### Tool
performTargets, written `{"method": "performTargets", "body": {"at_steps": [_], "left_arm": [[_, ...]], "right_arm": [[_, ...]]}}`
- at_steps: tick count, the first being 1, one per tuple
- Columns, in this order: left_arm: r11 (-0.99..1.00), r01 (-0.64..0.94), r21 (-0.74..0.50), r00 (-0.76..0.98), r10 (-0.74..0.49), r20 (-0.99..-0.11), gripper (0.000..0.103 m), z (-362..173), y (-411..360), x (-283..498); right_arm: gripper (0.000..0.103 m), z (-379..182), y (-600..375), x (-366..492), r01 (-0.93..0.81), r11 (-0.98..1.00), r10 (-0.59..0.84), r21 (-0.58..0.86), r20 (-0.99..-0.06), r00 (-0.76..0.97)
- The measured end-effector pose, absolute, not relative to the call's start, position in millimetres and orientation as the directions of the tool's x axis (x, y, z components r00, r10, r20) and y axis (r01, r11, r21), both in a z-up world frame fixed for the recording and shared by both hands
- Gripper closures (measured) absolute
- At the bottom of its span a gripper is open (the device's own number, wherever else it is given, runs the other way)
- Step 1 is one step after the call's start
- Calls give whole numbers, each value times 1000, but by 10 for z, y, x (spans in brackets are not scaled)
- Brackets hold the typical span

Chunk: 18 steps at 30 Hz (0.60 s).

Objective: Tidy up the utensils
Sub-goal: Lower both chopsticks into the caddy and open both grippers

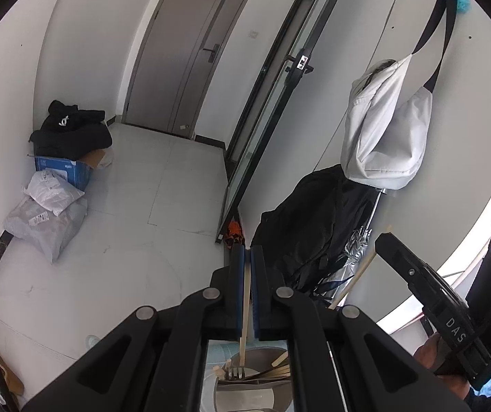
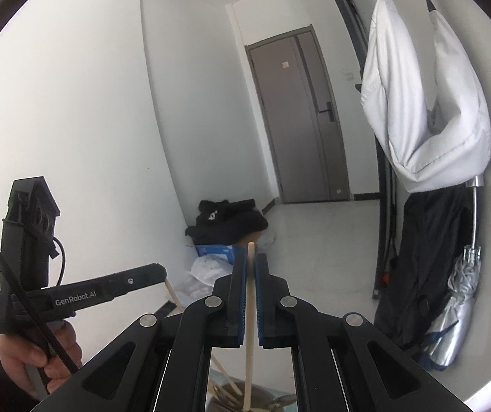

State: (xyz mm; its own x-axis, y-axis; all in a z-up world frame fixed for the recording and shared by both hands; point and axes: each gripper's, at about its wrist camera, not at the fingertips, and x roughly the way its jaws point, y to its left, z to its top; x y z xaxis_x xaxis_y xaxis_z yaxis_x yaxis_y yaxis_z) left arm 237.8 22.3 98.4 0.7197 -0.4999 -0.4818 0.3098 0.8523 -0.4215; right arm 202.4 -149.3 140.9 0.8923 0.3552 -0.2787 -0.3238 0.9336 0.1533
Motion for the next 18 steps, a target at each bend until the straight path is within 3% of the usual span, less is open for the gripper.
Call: {"method": "performTargets", "body": {"at_steps": [7,18], "left_arm": [[835,310,-456,697,-525,-488,103,914,259,2420],[839,396,-372,668,-542,-510,103,774,-30,2235]], "right_arm": [[99,1054,-1275,2058,-359,931,362,68,-309,879],[99,753,-1204,1957,-377,926,358,9,-335,872]]}}
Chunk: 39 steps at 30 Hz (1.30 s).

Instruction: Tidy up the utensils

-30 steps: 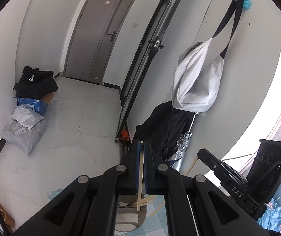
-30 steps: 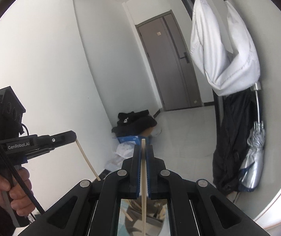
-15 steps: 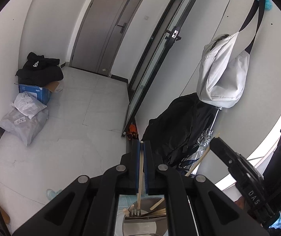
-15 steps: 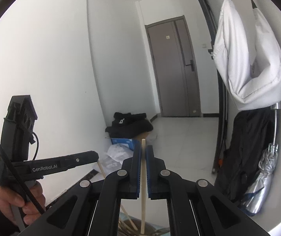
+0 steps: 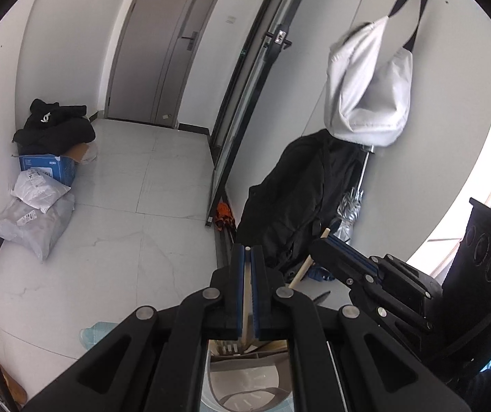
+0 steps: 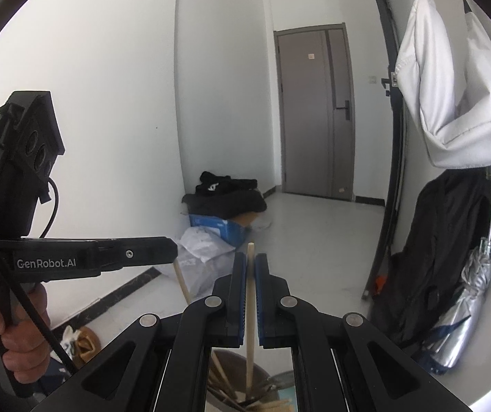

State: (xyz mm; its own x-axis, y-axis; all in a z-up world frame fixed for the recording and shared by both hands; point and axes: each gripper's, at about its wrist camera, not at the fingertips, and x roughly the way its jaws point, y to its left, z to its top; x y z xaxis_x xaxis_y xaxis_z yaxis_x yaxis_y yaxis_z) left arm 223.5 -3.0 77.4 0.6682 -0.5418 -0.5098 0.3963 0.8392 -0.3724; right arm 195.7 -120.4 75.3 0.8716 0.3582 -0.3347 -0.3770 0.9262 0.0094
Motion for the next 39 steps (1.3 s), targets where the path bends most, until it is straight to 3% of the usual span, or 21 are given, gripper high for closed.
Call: {"method": "performTargets", "body": {"at_steps": [11,18,20,23,25,28,30,32,37,39], "left_arm": [[810,408,-421,593,-586,-553,101,595,-61,2245],[843,393,-367,573,-537,-619,99,552,-113,2136],[881,349,-321,615,-473,-631,98,562,-63,2053],[881,333,-338,614,-474,-631,96,583,50,1931],[891,311,-330,633,-454,-627,93,630,99,1835],[904,276,-325,677,-423,-602,68,731,153,1643],[920,249,-301,719,-384,-579,36,813,151,1505],[935,229,-272,759,-347,-551,26,906,131,1329],[951,203,-232,807,-297,-511,17,1040,114,983],[957,188,-221,833,-275,-481,8,1096,115,815]], "right_arm": [[99,478,-1230,1902,-386,922,360,36,-449,818],[95,378,-1267,1795,-433,898,411,78,-501,762],[87,339,-1293,1691,-430,900,402,66,-506,763],[84,388,-1365,1482,-433,898,413,79,-495,765],[76,431,-1401,1306,-418,907,393,58,-479,785],[69,480,-1474,1104,-387,920,367,57,-464,806],[67,526,-1524,998,-357,931,348,68,-455,820],[58,592,-1569,895,-333,939,335,84,-438,834],[41,772,-1615,604,-305,948,318,94,-380,869],[35,819,-1604,468,-297,951,309,89,-360,880]]}}
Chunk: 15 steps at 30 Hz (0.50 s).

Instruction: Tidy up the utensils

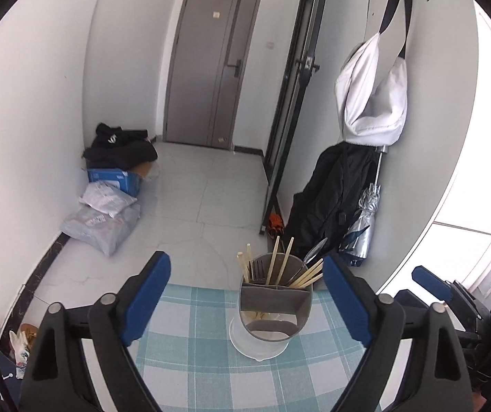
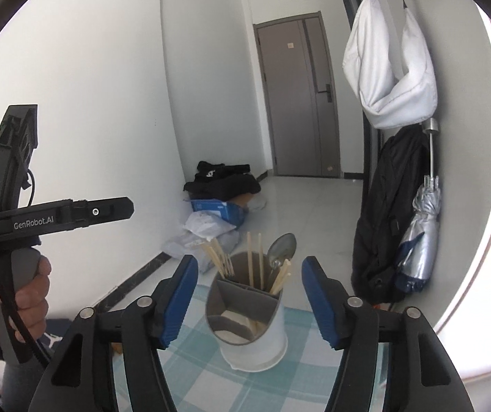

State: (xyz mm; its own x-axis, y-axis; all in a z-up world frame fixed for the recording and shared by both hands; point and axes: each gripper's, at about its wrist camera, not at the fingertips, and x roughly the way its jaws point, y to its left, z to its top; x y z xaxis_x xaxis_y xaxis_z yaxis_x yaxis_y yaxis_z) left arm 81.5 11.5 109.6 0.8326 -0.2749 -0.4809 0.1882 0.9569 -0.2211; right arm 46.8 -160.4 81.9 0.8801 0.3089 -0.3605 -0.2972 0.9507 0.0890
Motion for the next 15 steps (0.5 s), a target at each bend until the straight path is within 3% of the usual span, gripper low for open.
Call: {"method": "performTargets", "body": {"at_steps": [7,15], "left_arm": [[963,164,-213,879,-240,-411,1,1155,123,461],[978,122,-168,903,-180,-390,1,1098,114,213]], "right_arm": [[17,876,-1569,86,-289,953,303,90,-318,899],[12,800,-1662,-256,-278,951,306,132,-302,903]]}}
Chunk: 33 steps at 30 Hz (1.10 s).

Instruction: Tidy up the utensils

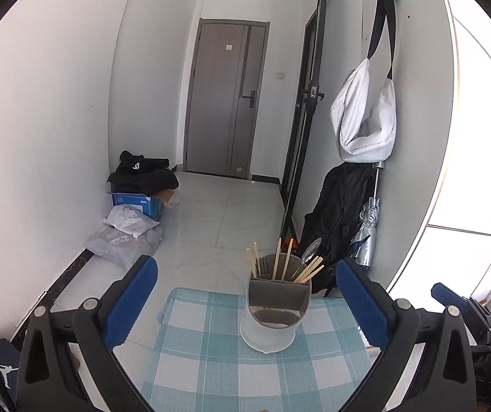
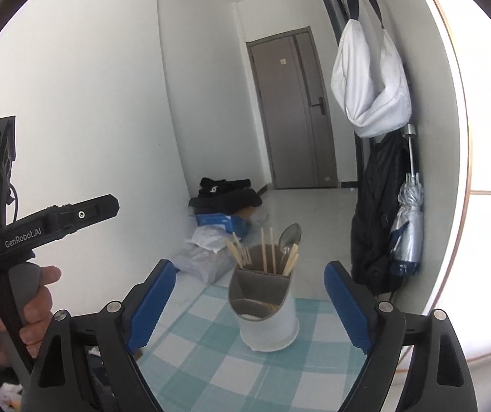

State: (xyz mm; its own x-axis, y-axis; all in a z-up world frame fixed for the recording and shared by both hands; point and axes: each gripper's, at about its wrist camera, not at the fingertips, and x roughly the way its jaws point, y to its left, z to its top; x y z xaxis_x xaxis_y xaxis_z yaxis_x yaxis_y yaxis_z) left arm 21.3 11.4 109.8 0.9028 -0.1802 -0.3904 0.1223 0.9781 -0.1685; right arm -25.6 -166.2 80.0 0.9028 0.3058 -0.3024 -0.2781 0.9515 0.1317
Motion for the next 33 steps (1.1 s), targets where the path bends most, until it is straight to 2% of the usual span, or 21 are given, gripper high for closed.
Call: {"method": "performTargets", "body": {"at_steps": [10,13,33], "left_arm": [[975,112,-194,901,-182,-394,1,951,116,28],[980,82,-179,904,-149,-402,1,918,108,15],[982,68,-177,902,-137,-411,1,911,133,-78]], "right_arm": [[5,713,-1796,-462,-242,959,274,145,-268,924],[4,701,-1795,-481,-241,961,270,139,-265,925],[3,672,-1751,-512,-251,961,275,117,-279,920]]}}
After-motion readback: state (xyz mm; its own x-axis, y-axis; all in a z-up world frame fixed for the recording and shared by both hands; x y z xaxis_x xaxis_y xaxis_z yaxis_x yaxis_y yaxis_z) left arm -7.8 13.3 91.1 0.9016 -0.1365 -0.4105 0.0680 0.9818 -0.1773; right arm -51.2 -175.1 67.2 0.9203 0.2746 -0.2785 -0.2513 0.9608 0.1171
